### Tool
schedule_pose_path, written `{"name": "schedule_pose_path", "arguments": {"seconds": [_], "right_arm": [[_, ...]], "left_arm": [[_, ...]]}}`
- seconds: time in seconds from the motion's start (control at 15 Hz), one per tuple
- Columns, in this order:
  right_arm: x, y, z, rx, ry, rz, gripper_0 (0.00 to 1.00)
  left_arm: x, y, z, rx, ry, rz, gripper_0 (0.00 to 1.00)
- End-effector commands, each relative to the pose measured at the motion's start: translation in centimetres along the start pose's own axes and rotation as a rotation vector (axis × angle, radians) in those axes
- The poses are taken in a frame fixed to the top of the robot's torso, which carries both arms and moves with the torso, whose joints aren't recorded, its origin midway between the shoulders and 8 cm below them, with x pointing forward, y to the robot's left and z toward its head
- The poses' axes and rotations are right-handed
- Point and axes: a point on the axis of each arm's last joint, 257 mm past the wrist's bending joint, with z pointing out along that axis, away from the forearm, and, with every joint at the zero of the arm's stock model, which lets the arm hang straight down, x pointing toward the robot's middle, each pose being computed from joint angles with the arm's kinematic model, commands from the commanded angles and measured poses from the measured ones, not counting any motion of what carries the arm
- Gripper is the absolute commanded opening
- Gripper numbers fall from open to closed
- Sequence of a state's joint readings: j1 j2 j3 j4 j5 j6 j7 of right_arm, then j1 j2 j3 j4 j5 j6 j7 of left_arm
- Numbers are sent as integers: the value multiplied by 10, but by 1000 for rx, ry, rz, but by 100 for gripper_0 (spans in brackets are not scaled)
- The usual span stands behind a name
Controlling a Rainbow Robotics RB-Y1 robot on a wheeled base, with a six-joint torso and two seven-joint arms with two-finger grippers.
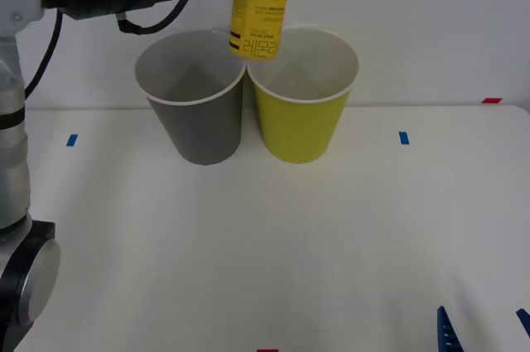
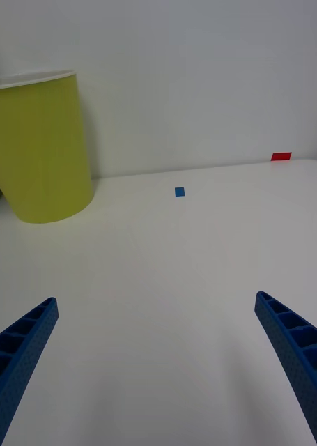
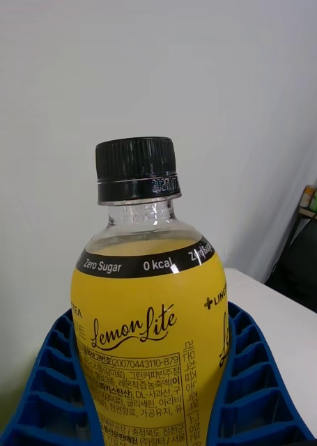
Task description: Put cans in the gray bin and PET bottles in the light green bin.
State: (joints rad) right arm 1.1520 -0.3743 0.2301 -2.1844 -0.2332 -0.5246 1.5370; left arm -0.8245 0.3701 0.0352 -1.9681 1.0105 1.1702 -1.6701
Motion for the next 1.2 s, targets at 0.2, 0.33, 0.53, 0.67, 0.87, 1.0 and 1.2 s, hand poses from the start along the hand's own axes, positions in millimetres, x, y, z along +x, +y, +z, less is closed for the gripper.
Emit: {"name": "schedule_pose_path", "arguments": {"seconds": [0.2, 0.33, 0.53, 0.67, 0.87, 1.0, 1.2], "right_arm": [[0, 0, 0, 0, 0, 0, 98], [0, 0, 0, 0, 0, 0, 98], [0, 0, 0, 0, 0, 0, 98], [0, 0, 0, 0, 0, 0, 98], [0, 0, 0, 0, 0, 0, 98], [0, 0, 0, 0, 0, 0, 98], [0, 0, 0, 0, 0, 0, 98]], "left_arm": [[-11, 8, 47, -18, -37, 45, 0], [-5, 12, 63, -30, -52, 54, 0], [4, 9, 81, -36, -81, 74, 0], [11, 14, 94, -50, -102, 79, 0], [10, 12, 110, -52, -107, 100, 0], [13, 11, 126, -58, -142, 115, 0], [17, 2, 138, -52, -174, 135, 0]]}}
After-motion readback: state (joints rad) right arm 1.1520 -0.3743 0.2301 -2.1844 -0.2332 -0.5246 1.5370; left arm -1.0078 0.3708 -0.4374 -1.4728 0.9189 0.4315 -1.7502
